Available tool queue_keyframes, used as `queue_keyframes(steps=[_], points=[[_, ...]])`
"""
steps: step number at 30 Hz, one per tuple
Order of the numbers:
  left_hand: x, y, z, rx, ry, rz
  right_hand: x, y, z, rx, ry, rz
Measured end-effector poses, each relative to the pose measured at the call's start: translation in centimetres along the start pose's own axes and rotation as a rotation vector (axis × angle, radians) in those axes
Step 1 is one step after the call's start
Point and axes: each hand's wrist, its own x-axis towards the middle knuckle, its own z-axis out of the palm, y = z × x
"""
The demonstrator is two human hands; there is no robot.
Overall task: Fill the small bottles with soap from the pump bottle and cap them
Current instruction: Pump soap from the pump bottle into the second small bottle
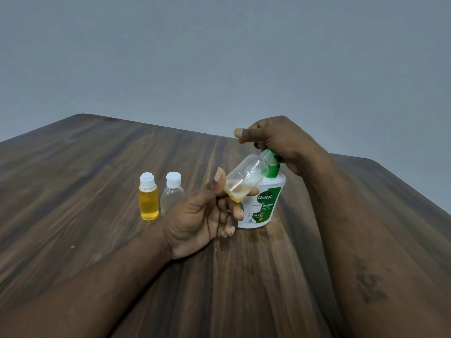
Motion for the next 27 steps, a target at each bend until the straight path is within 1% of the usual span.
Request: queue_keyframes(steps=[3,5,8,10,13,15,17,20,24,27], points=[[0.1,0.0,0.1,0.055,-0.032,0.032,0.0,-0.3,-0.3,-0.041,0.041,-0.079],[0.2,-0.1,-0.2,0.06,-0.016,0.047,0.0,-0.2,0.0,-0.035,0.015,-0.052],[0.2,-0.2,-0.6,0.052,0.002,0.058,0.3,0.4,0.5,-0.025,-0.055,0.038],[0.1,-0.2,-0.4,0.109,-0.016,0.088,0.5,0.8,0.7,-0.003,-0.087,0.068],[0.0,0.0,0.0,0.201,-0.043,0.137,0.5,0.6,0.6,-0.002,-0.078,0.06],[0.2,0.0,0.0,0.199,-0.063,0.137,0.1,0.1,0.2,-0.015,-0.017,0.033],[0.4,-0.1,-0.2,0.182,-0.073,0.13,-0.1,-0.3,-0.1,-0.047,0.044,-0.042],[0.7,-0.2,-0.6,0.194,-0.053,0.143,-0.3,-0.7,-0.2,-0.081,0.035,-0.107],[1.2,-0.4,-1.2,0.173,-0.046,0.121,-0.1,-0.3,0.1,-0.077,0.0,-0.027],[1.5,-0.7,-1.9,0.127,-0.061,0.062,0.2,0.4,0.6,-0.036,-0.079,0.059]])
